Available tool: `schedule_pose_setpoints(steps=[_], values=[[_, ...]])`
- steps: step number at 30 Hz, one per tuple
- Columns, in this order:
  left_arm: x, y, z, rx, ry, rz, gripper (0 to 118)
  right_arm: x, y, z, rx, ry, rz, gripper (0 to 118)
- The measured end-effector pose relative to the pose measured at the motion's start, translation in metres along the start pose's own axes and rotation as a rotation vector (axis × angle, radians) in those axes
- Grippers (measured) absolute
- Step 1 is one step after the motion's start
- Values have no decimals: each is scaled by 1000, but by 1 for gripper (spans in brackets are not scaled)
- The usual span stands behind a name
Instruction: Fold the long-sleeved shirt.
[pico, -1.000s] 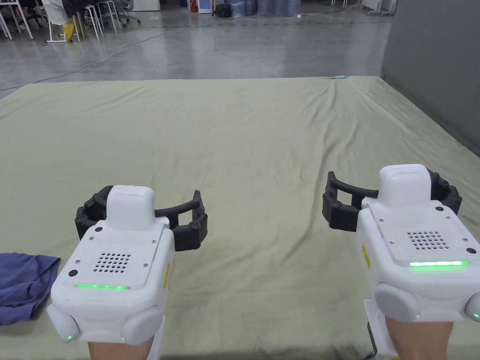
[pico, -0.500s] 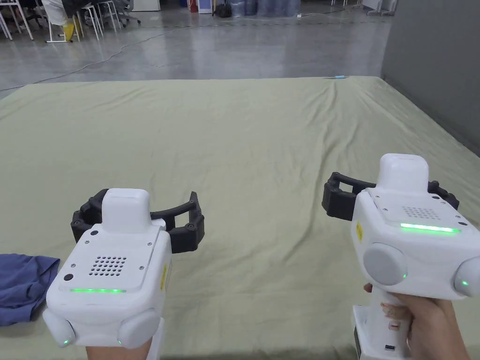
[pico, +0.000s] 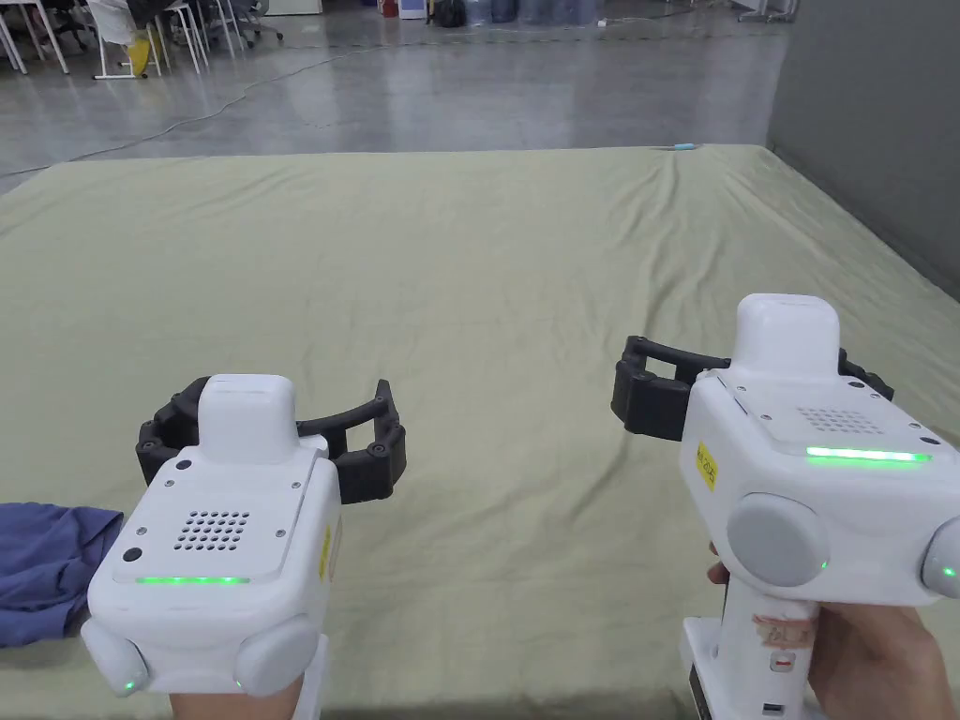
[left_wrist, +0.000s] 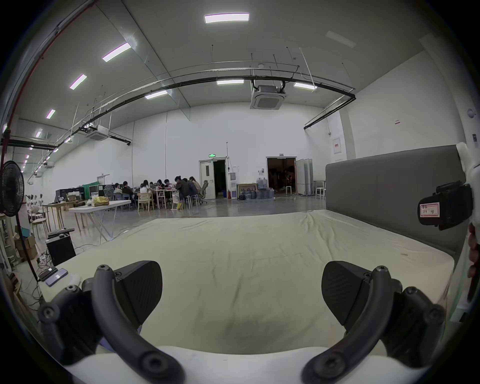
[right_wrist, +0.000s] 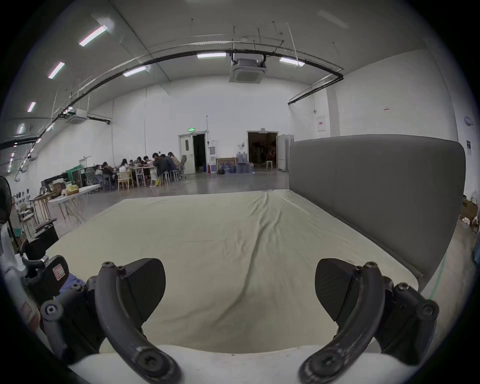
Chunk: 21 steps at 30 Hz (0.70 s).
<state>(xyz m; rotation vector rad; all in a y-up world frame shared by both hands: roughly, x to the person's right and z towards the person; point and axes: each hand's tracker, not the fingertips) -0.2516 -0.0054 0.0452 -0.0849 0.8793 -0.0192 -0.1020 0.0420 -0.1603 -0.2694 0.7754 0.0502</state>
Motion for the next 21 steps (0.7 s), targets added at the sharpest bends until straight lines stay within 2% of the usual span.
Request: schedule_pose_setpoints(steps=[8,12,21], values=[[0,-2,-1,-9,4,2,117,-1,-2,-6,-16,-45,8,115],[0,-3,-1,-12,2,3,117,2,-5,-8,-14,-79,-31,115],[1,-3,-1,-14,2,6,117,5,-10,-6,15,-43,8,115]])
